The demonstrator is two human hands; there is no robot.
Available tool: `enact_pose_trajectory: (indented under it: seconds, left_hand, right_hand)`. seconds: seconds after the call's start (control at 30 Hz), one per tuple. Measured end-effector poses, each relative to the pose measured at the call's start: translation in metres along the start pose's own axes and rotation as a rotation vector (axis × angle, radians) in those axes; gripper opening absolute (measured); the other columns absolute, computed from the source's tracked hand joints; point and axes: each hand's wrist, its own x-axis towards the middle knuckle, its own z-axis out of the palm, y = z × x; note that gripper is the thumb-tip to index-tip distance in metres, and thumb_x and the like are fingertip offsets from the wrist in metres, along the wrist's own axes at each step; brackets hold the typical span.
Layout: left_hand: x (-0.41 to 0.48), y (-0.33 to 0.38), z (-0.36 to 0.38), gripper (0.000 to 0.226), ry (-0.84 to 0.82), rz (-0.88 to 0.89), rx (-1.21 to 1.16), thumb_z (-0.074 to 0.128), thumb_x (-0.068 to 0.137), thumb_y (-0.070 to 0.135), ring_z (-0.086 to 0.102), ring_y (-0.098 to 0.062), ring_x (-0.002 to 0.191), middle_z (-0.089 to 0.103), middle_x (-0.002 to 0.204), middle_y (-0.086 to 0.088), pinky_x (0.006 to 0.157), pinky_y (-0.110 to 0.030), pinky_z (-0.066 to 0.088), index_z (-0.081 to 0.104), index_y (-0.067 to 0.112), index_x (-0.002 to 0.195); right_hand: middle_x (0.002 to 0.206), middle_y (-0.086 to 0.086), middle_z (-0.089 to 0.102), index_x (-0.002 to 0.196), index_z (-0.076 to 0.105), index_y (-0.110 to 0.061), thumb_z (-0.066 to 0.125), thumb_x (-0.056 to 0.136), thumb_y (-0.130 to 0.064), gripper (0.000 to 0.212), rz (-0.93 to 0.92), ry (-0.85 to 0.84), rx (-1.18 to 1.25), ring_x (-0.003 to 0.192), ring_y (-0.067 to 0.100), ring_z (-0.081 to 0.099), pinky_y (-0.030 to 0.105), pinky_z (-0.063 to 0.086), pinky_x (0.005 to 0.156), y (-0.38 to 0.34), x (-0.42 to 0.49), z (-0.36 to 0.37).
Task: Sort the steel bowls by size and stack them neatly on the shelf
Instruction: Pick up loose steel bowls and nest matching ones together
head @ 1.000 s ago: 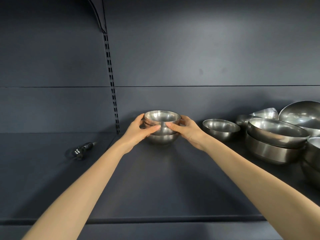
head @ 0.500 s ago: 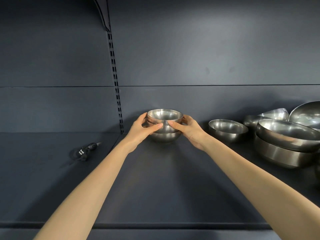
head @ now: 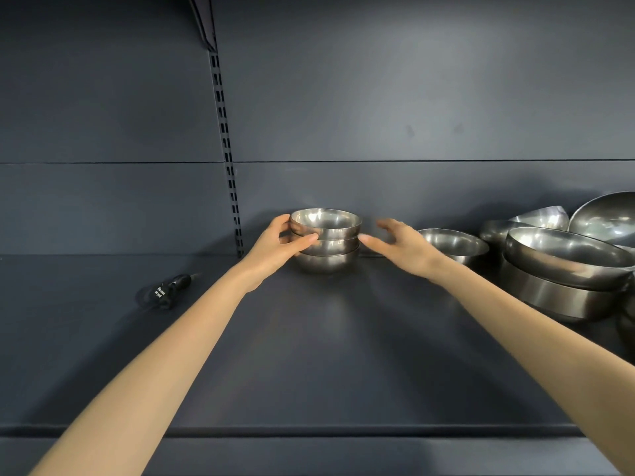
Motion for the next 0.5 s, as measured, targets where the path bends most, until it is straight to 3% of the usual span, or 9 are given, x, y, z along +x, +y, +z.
enact_pose_trajectory:
  seconds: [0.1, 0.2, 0.27, 0.33, 0.4, 0.5]
  left_hand:
    - [-0.007, 0.001, 0.002, 0.013, 0.006, 0.003, 0.023, 0.062, 0.093, 0.022, 0.064, 0.009, 0.089, 0.067, 0.096, 0.028, 0.084, -0.017, 0.048, 0.054, 0.023, 0.103]
    - [-0.013, 0.003, 0.004, 0.011, 0.028, 0.008, 0.046, 0.059, 0.095, 0.021, 0.061, 0.016, 0.082, 0.065, 0.093, 0.028, 0.077, -0.012, 0.046, 0.054, 0.03, 0.097]
    - [-0.015, 0.005, 0.005, 0.013, 0.052, 0.01, 0.075, 0.058, 0.096, 0.022, 0.06, 0.014, 0.082, 0.062, 0.097, 0.022, 0.08, -0.013, 0.045, 0.052, 0.034, 0.094]
    - [-0.016, 0.008, 0.007, 0.012, 0.105, 0.016, 0.091, 0.059, 0.095, 0.024, 0.055, 0.003, 0.099, 0.057, 0.108, 0.014, 0.092, -0.022, 0.042, 0.051, 0.034, 0.097]
    - [-0.018, 0.012, 0.012, 0.023, 0.163, 0.031, 0.112, 0.059, 0.095, 0.026, 0.044, -0.004, 0.115, 0.047, 0.118, 0.013, 0.097, -0.025, 0.036, 0.051, 0.027, 0.116]
    - [-0.025, 0.02, 0.024, 0.038, 0.21, 0.106, 0.154, 0.058, 0.095, 0.024, 0.041, -0.002, 0.117, 0.043, 0.122, 0.014, 0.087, -0.013, 0.035, 0.046, 0.02, 0.131]
  right_hand:
    - [0.138, 0.011, 0.047, 0.138, 0.044, -0.009, 0.06, 0.093, -0.031, 0.053, -0.045, 0.043, -0.479, 0.128, 0.027, 0.044, 0.035, 0.037, 0.103, 0.014, -0.01, -0.021]
    - [0.132, 0.008, 0.053, 0.132, 0.048, -0.012, 0.056, 0.094, -0.025, 0.041, 0.006, 0.04, -0.757, 0.122, 0.029, 0.05, 0.041, 0.047, 0.093, 0.026, -0.025, -0.034]
    - [0.128, 0.008, 0.057, 0.132, 0.049, -0.015, 0.054, 0.095, -0.021, 0.038, 0.029, 0.069, -0.834, 0.116, 0.03, 0.055, 0.038, 0.049, 0.088, 0.029, -0.032, -0.038]
    - [0.121, 0.009, 0.061, 0.124, 0.053, -0.012, 0.052, 0.096, -0.017, 0.029, 0.046, 0.116, -0.897, 0.11, 0.031, 0.059, 0.034, 0.047, 0.08, 0.031, -0.035, -0.039]
    - [0.116, 0.011, 0.062, 0.115, 0.057, -0.008, 0.051, 0.096, -0.015, 0.021, 0.065, 0.137, -0.93, 0.108, 0.032, 0.059, 0.034, 0.042, 0.073, 0.031, -0.038, -0.039]
    - [0.114, 0.012, 0.062, 0.112, 0.059, -0.008, 0.051, 0.096, -0.014, 0.019, 0.064, 0.154, -0.906, 0.107, 0.033, 0.058, 0.035, 0.044, 0.073, 0.031, -0.041, -0.04]
